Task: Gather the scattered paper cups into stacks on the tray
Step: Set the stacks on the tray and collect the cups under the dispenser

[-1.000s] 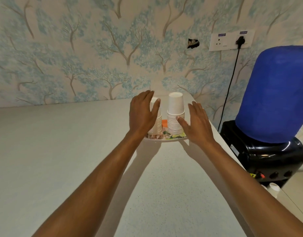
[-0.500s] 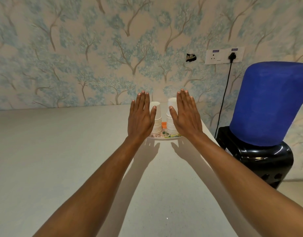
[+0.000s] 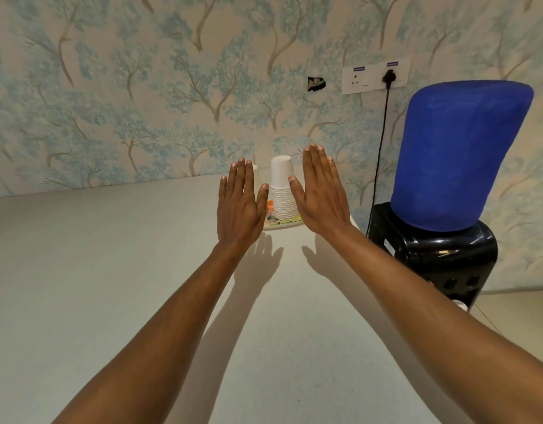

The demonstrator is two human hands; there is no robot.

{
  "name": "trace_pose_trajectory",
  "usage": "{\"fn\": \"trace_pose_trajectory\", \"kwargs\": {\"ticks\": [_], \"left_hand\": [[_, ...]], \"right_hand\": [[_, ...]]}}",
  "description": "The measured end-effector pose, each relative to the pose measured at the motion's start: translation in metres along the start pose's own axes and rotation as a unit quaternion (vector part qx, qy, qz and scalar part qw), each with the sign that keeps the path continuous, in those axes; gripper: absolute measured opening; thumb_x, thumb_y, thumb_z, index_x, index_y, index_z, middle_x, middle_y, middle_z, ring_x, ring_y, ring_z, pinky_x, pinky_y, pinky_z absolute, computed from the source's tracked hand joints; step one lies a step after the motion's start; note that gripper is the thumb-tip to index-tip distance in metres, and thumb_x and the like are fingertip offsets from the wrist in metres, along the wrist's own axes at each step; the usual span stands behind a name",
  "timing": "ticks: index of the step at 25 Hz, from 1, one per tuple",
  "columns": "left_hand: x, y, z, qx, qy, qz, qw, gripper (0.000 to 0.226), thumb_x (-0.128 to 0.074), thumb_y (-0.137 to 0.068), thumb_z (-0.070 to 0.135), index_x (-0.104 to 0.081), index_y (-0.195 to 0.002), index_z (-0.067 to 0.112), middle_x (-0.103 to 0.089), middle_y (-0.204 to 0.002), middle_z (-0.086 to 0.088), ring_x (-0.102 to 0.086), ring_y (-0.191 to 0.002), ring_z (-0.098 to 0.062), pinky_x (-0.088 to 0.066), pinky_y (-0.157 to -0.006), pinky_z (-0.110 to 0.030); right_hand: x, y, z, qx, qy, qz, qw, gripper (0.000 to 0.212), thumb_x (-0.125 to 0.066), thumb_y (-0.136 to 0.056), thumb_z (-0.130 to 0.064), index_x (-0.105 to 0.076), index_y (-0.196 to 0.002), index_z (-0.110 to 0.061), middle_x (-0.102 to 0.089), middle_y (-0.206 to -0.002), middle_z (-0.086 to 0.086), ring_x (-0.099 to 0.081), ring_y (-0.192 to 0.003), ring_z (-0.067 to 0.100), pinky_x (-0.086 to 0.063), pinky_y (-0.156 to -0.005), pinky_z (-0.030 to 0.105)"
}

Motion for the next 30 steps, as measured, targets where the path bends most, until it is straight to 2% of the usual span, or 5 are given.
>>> {"fn": "trace_pose_trajectory", "kwargs": {"ticks": [7,14,22,26,30], "left_hand": [[-0.005,0.024,0.042,-0.014,0.018,-0.028,0.999,0.06,-0.022,-0.104,0.04,-0.014,-0.155,0.01,-0.012,-0.163,-0.008,-0.003,-0.15,-0.018,-0.004,-0.123,-0.04],[-0.024,0.043,0.085,-0.036,0.095,-0.072,0.992,0.055,-0.027,-0.105,0.036,-0.022,-0.153,0.009,-0.019,-0.162,-0.008,-0.01,-0.15,-0.018,-0.007,-0.122,-0.039],[-0.062,0.071,0.171,-0.078,0.151,-0.124,0.978,0.061,-0.022,-0.103,0.046,-0.02,-0.154,0.012,-0.018,-0.162,-0.007,-0.009,-0.15,-0.018,-0.005,-0.121,-0.035],[-0.098,0.076,0.216,-0.1,0.134,-0.168,0.972,0.061,-0.023,-0.103,0.047,-0.021,-0.153,0.012,-0.018,-0.162,-0.007,-0.009,-0.149,-0.018,-0.005,-0.12,-0.034],[-0.149,0.074,0.268,-0.072,0.126,-0.193,0.97,0.063,-0.023,-0.103,0.049,-0.02,-0.153,0.011,-0.018,-0.162,-0.008,-0.008,-0.15,-0.018,-0.006,-0.121,-0.036]], "right_hand": [[0.028,0.034,0.031,-0.017,0.021,0.002,1.0,0.063,-0.025,-0.104,-0.041,-0.01,-0.153,-0.005,-0.009,-0.162,0.013,-0.002,-0.15,0.021,0.006,-0.12,0.03],[0.07,0.075,0.074,-0.08,0.058,0.019,0.995,0.063,-0.027,-0.104,-0.04,-0.015,-0.153,-0.002,-0.016,-0.161,0.015,-0.009,-0.15,0.023,-0.002,-0.122,0.035],[0.137,0.14,0.171,-0.165,0.115,0.03,0.979,0.065,-0.024,-0.103,-0.044,-0.017,-0.153,-0.003,-0.017,-0.161,0.014,-0.009,-0.15,0.022,-0.007,-0.122,0.039],[0.148,0.155,0.239,-0.181,0.115,0.026,0.976,0.066,-0.024,-0.102,-0.046,-0.018,-0.153,-0.004,-0.019,-0.16,0.014,-0.012,-0.15,0.023,-0.008,-0.122,0.038],[0.144,0.171,0.313,-0.175,0.101,-0.008,0.979,0.067,-0.023,-0.102,-0.048,-0.02,-0.153,-0.005,-0.02,-0.16,0.014,-0.013,-0.149,0.023,-0.008,-0.122,0.037]]}}
Point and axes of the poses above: each hand's wrist, its own y-axis away from the middle knuckle, its own x-axis out of the back of the hand, z = x × y, the point moved 2 cm from there along -y, towards the middle knuckle
